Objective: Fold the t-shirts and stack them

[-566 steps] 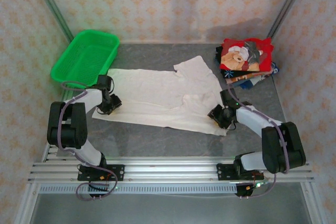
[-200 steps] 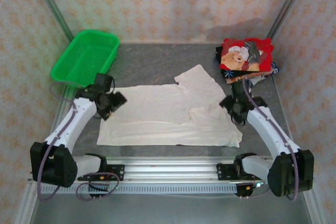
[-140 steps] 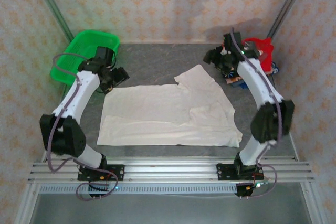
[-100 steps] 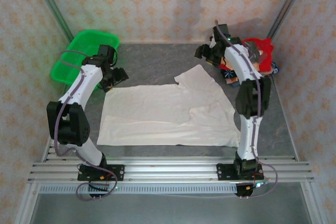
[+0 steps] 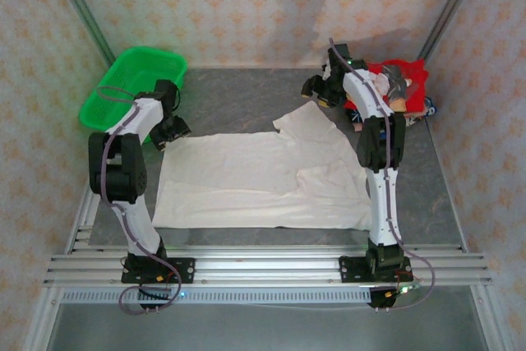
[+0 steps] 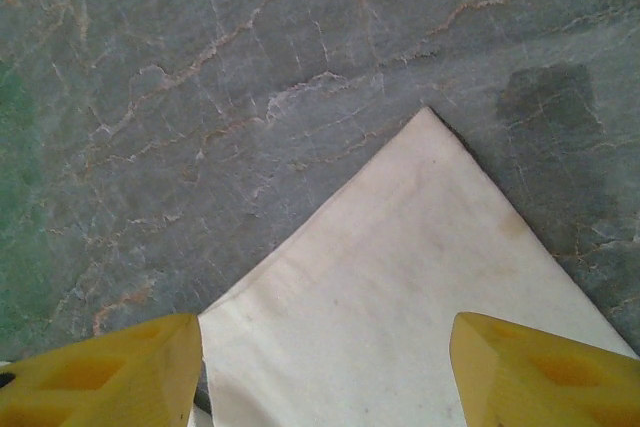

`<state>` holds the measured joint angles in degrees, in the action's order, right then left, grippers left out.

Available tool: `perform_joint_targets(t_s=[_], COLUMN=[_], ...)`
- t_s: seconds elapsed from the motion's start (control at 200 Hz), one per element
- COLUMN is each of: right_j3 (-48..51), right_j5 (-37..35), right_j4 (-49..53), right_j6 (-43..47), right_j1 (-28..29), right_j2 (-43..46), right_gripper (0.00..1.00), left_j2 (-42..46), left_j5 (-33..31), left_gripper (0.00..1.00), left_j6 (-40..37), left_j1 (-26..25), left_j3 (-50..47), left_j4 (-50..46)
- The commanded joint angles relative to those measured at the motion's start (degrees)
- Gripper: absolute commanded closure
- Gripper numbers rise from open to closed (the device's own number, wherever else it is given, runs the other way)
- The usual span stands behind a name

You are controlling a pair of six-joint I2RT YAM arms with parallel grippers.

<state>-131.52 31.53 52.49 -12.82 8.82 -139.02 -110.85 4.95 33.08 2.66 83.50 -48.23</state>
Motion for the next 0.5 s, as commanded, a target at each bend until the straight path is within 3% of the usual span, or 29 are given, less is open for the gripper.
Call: perform_joint_targets(t_s=[0.0,0.495], right_j3=[-1.89,-2.02], right_j5=[0.11,-0.39], right_j4=[0.61,0.51], right_j6=[-0.43,-0.3], right_j1=[-0.29,-1.05], right_j2=[-0.9,-2.26], right_gripper=[0.33,0.33], left_j2=[-2.14,-8.98], left_j5=[-4.15,-6.36], left_gripper=[0.32,0.37], left_j6=[0.54,3.86], left_j1=[0.32,2.27], left_j3=[3.09,5.0], left_j4=[1.45,2.12])
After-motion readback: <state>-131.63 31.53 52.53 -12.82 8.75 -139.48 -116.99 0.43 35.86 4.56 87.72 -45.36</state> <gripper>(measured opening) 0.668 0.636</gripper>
